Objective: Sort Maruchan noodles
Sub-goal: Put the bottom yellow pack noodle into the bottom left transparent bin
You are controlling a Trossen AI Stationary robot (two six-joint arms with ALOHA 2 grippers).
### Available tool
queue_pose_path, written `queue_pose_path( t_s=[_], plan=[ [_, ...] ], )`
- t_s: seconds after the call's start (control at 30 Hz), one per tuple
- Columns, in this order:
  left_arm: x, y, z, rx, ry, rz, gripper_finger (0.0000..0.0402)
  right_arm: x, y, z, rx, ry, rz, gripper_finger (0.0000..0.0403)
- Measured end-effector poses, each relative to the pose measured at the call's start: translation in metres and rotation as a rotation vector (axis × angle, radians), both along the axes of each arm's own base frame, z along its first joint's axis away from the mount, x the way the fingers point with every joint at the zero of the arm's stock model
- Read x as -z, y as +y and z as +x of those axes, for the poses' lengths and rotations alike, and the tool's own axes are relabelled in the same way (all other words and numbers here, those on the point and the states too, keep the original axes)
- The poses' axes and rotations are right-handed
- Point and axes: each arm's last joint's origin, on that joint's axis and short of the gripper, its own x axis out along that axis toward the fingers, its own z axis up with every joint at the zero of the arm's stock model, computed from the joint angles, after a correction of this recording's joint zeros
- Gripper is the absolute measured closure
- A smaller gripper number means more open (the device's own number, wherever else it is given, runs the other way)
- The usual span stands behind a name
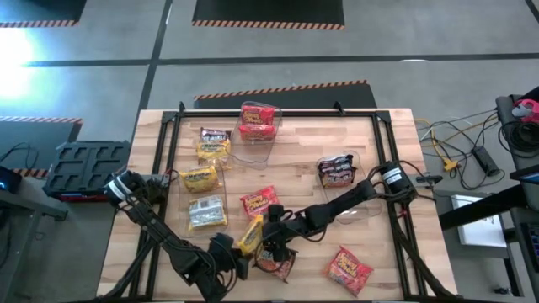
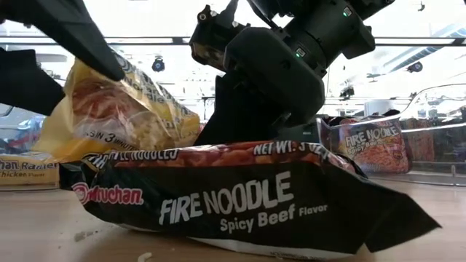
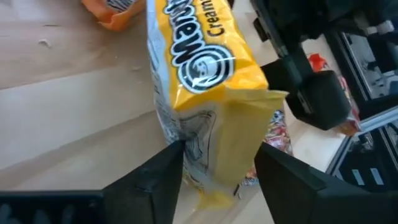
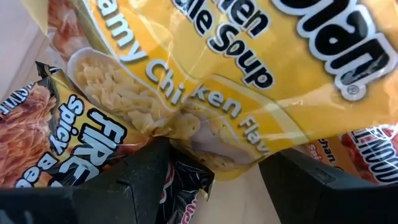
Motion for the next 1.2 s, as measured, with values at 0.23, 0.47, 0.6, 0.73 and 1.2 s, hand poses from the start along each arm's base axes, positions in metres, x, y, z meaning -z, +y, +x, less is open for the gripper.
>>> queue_pose_path(
  t_s=[0.23, 0.47, 0.6, 0.73, 1.2],
  plan=[
    [-0.0022, 0.0021, 0.0031, -0.001, -0.044, 0.086, 0.0197, 0.0001, -0.0006, 0.0001, 0.006, -0.001, -0.002, 0.0173],
    [-0.0018, 0.0064, 0.0074, 0.011, -0.032, 0.132, 0.0194, -0.0002, -0.0007, 0.0005, 0.011, -0.01, -0.006, 0.0173],
    [-0.0014, 0.0092, 0.0093, 0.003, -0.029, 0.145, 0.0194, -0.0007, 0.0008, 0.0007, -0.003, -0.018, 0.0, 0.0173],
    [0.0, 0.0091, 0.0091, 0.022, 0.001, 0.123, 0.0194, -0.0009, 0.0009, 0.0009, -0.006, -0.019, 0.006, 0.0173],
    [0.0024, 0.0089, 0.0083, 0.057, 0.062, 0.073, 0.0231, -0.0009, 0.0062, -0.0011, -0.011, -0.018, 0.008, 0.0173]
  ],
)
